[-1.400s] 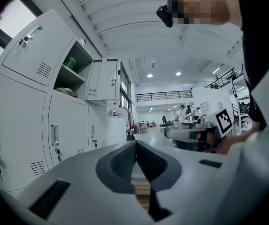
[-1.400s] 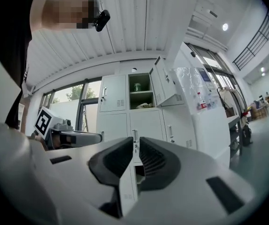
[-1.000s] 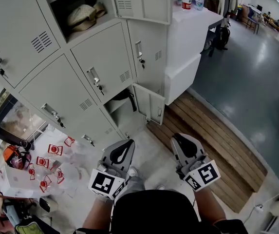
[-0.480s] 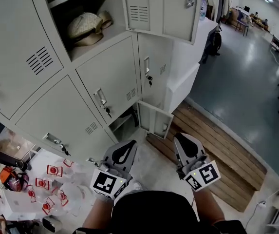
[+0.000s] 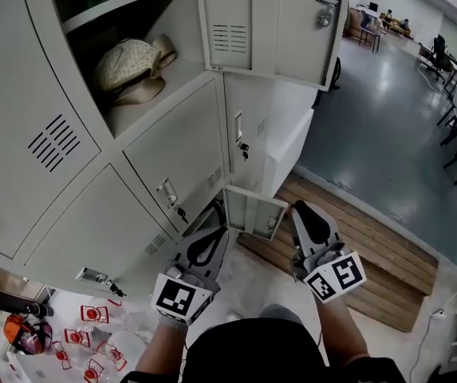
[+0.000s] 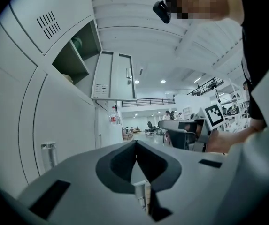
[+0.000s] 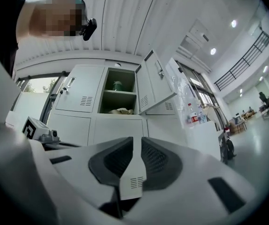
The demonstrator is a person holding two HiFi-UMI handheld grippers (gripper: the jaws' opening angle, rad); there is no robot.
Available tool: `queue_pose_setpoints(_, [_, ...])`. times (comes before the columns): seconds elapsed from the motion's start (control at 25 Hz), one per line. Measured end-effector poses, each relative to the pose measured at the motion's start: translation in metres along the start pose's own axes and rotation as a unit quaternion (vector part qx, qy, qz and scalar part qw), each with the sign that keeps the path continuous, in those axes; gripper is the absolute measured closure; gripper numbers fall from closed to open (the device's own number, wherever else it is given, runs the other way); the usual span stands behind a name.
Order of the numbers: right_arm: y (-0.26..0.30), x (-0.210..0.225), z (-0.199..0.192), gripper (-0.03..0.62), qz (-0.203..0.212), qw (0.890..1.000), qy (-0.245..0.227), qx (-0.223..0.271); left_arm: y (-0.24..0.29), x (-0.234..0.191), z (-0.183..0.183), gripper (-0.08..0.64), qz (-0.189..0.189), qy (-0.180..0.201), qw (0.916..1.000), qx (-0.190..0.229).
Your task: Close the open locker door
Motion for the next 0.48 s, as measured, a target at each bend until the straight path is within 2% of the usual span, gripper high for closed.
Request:
queue_pose_setpoints(0.16, [0.015, 0.024, 0.011, 0.534, -0.017, 1.0, -0.003, 0.016, 0.023, -0.006, 0.014, 0.538, -0.012, 0.006, 0.9998, 0.013])
queue_pose_setpoints(0.32, [0.03, 0.058, 0.021, 0.534, -0.026, 0.999, -0.005, 0.032, 0.047, -0.01, 0.02, 0.538, 0.001, 0.008, 0.9996, -0.026])
queue_pose_setpoints(0.48, [0.05, 0.096, 0.031, 0.534, -0.021, 0.999, -0.011, 0.048, 0.081, -0.01, 0.037, 0.538, -0.007, 0.014, 0.9993, 0.034])
Point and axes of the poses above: the fingertips, and each gripper's own axes: y forward along the fingers, x to its right, z out of its top, the point moved 8 cm from there along -y, backward along the fingers, and after that the axes turned 13 degrees about -y, right-handed, at the moved point
